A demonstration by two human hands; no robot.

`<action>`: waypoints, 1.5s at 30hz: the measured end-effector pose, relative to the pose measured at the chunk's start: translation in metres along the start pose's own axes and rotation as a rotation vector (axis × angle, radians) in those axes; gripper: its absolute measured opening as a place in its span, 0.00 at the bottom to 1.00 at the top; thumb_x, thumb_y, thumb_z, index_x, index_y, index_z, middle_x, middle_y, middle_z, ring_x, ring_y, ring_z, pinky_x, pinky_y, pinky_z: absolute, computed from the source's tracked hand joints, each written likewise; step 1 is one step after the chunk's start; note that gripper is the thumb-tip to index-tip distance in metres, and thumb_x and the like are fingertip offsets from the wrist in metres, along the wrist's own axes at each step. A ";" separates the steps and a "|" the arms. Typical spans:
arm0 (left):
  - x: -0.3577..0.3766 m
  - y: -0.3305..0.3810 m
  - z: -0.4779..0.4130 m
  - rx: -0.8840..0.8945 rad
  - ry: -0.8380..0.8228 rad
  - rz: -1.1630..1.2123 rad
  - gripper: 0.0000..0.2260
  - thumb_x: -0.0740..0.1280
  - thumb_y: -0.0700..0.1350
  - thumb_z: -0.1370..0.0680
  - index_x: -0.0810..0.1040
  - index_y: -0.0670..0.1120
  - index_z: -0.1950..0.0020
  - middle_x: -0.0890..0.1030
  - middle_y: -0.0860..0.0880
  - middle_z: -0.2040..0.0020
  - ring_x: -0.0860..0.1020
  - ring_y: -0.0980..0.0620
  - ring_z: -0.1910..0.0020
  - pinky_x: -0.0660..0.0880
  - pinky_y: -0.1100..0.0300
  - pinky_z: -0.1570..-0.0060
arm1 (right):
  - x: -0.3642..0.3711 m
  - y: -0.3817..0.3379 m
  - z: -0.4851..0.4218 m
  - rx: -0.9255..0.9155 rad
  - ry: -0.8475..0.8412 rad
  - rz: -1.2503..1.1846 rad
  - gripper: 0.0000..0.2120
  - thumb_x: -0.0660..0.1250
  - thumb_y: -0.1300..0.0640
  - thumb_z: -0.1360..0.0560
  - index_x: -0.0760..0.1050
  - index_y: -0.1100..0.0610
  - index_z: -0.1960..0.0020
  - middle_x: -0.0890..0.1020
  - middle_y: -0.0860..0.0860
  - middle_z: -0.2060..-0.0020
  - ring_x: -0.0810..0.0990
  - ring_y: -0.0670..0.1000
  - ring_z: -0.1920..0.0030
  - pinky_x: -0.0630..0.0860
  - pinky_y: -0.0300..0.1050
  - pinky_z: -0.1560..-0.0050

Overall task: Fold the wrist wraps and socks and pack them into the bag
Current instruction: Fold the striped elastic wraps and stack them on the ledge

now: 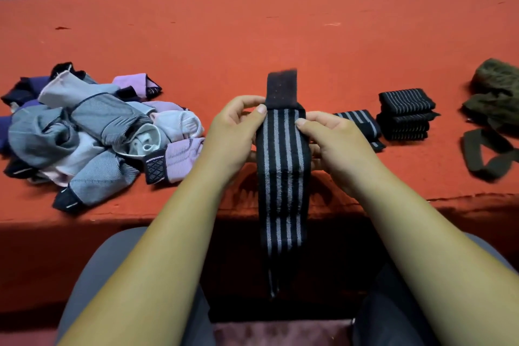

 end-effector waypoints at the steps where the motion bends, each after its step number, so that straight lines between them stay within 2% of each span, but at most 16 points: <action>1: 0.001 0.000 0.002 0.015 -0.007 -0.004 0.07 0.67 0.47 0.14 0.82 0.51 0.38 0.82 0.48 0.53 0.81 0.50 0.59 0.77 0.58 0.69 | 0.000 0.002 0.001 0.010 0.011 -0.011 0.12 0.65 0.54 0.15 0.84 0.60 0.45 0.80 0.57 0.59 0.75 0.54 0.64 0.75 0.42 0.70; 3: 0.002 -0.002 0.006 0.027 -0.023 -0.004 0.07 0.66 0.45 0.14 0.82 0.51 0.38 0.83 0.49 0.53 0.81 0.50 0.59 0.77 0.58 0.68 | 0.000 0.004 0.003 0.035 0.027 -0.029 0.12 0.64 0.56 0.15 0.83 0.62 0.47 0.77 0.58 0.59 0.73 0.52 0.66 0.74 0.42 0.71; 5: 0.002 -0.003 0.012 0.020 -0.046 0.021 0.06 0.67 0.44 0.14 0.82 0.51 0.40 0.84 0.51 0.54 0.81 0.50 0.58 0.78 0.58 0.66 | 0.001 0.006 0.004 0.050 0.026 -0.054 0.12 0.64 0.56 0.15 0.84 0.57 0.50 0.76 0.57 0.59 0.73 0.52 0.66 0.73 0.44 0.68; 10: -0.001 -0.004 0.023 -0.006 -0.096 0.064 0.06 0.67 0.41 0.14 0.82 0.49 0.41 0.85 0.53 0.55 0.83 0.54 0.56 0.81 0.60 0.59 | 0.002 0.010 0.004 0.084 0.011 -0.059 0.13 0.62 0.56 0.15 0.86 0.54 0.49 0.82 0.53 0.57 0.76 0.55 0.57 0.76 0.43 0.66; 13: -0.004 -0.006 0.026 -0.020 -0.091 0.080 0.06 0.66 0.39 0.15 0.82 0.47 0.41 0.84 0.51 0.55 0.83 0.56 0.56 0.81 0.61 0.58 | 0.004 0.011 0.006 0.104 0.014 -0.059 0.13 0.62 0.57 0.15 0.86 0.56 0.46 0.83 0.51 0.57 0.77 0.51 0.60 0.77 0.41 0.69; 17: -0.006 -0.009 0.026 -0.046 -0.082 0.088 0.09 0.66 0.37 0.16 0.83 0.49 0.47 0.82 0.47 0.53 0.81 0.51 0.54 0.81 0.58 0.56 | 0.005 0.014 0.004 0.109 -0.007 -0.068 0.14 0.61 0.57 0.15 0.86 0.55 0.46 0.84 0.51 0.56 0.79 0.50 0.59 0.79 0.42 0.66; 20: -0.007 -0.009 0.026 -0.053 -0.078 0.091 0.12 0.66 0.36 0.17 0.84 0.50 0.51 0.81 0.47 0.54 0.79 0.50 0.55 0.80 0.58 0.57 | 0.005 0.016 0.002 0.094 -0.031 -0.093 0.15 0.62 0.57 0.15 0.86 0.51 0.52 0.83 0.50 0.59 0.77 0.49 0.62 0.79 0.44 0.63; 25: -0.005 -0.008 0.025 -0.065 -0.101 0.129 0.08 0.66 0.37 0.17 0.83 0.46 0.49 0.82 0.44 0.52 0.80 0.47 0.53 0.81 0.59 0.57 | 0.003 0.022 -0.003 0.098 -0.064 -0.116 0.13 0.64 0.56 0.15 0.86 0.57 0.38 0.85 0.56 0.49 0.78 0.57 0.52 0.79 0.48 0.57; 28: -0.005 -0.010 0.025 -0.061 -0.102 0.138 0.03 0.69 0.40 0.17 0.82 0.47 0.48 0.80 0.43 0.50 0.78 0.46 0.51 0.81 0.58 0.54 | 0.002 0.022 -0.002 0.086 -0.062 -0.143 0.13 0.63 0.55 0.15 0.86 0.56 0.40 0.85 0.58 0.47 0.76 0.59 0.49 0.76 0.56 0.47; 30: -0.004 -0.010 0.026 -0.055 -0.104 0.139 0.01 0.70 0.40 0.17 0.82 0.46 0.47 0.81 0.44 0.50 0.80 0.49 0.51 0.81 0.58 0.51 | 0.001 0.022 -0.001 0.084 -0.062 -0.152 0.14 0.63 0.55 0.14 0.87 0.56 0.41 0.85 0.58 0.47 0.75 0.60 0.48 0.72 0.61 0.45; 33: -0.003 -0.009 0.028 -0.043 -0.100 0.142 0.04 0.70 0.36 0.18 0.81 0.42 0.44 0.82 0.45 0.51 0.83 0.51 0.51 0.81 0.58 0.51 | 0.001 0.020 0.002 0.090 -0.053 -0.153 0.14 0.62 0.56 0.14 0.87 0.56 0.42 0.87 0.61 0.46 0.75 0.60 0.48 0.74 0.60 0.46; 35: -0.003 -0.009 0.028 -0.043 -0.099 0.144 0.05 0.70 0.35 0.18 0.81 0.42 0.44 0.83 0.44 0.50 0.84 0.52 0.50 0.81 0.59 0.51 | 0.001 0.019 0.003 0.094 -0.029 -0.164 0.15 0.61 0.57 0.14 0.87 0.57 0.43 0.87 0.62 0.45 0.77 0.60 0.49 0.77 0.57 0.50; 39: -0.003 -0.010 0.029 -0.038 -0.090 0.147 0.06 0.69 0.32 0.19 0.81 0.41 0.44 0.84 0.46 0.51 0.84 0.53 0.52 0.82 0.59 0.51 | 0.005 0.016 0.007 0.101 -0.069 -0.194 0.16 0.62 0.53 0.15 0.87 0.58 0.45 0.87 0.60 0.50 0.82 0.58 0.52 0.78 0.57 0.49; 41: -0.004 -0.011 0.028 -0.030 -0.080 0.152 0.07 0.69 0.31 0.19 0.81 0.41 0.44 0.84 0.46 0.51 0.84 0.52 0.51 0.83 0.56 0.48 | 0.006 0.015 0.012 0.125 -0.120 -0.187 0.16 0.61 0.49 0.14 0.85 0.56 0.42 0.86 0.51 0.59 0.84 0.53 0.57 0.80 0.52 0.52; 42: -0.005 -0.011 0.028 -0.027 -0.073 0.145 0.07 0.69 0.31 0.19 0.81 0.41 0.44 0.84 0.46 0.51 0.84 0.52 0.51 0.82 0.54 0.46 | 0.007 0.014 0.015 0.136 -0.158 -0.152 0.17 0.62 0.46 0.14 0.84 0.56 0.40 0.87 0.49 0.58 0.86 0.52 0.55 0.81 0.51 0.52; 45: -0.008 -0.013 0.026 -0.014 -0.051 0.130 0.09 0.69 0.31 0.19 0.81 0.42 0.44 0.83 0.47 0.52 0.84 0.52 0.51 0.82 0.52 0.43 | 0.010 0.017 0.025 0.146 -0.280 0.026 0.16 0.66 0.46 0.16 0.84 0.54 0.37 0.89 0.54 0.45 0.88 0.56 0.44 0.83 0.54 0.44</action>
Point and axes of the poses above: each hand's wrist, its own z-axis away from the middle knuckle, its own x-axis out of the palm, y = z × x, the point moved 6 cm from there along -z, towards the middle knuckle
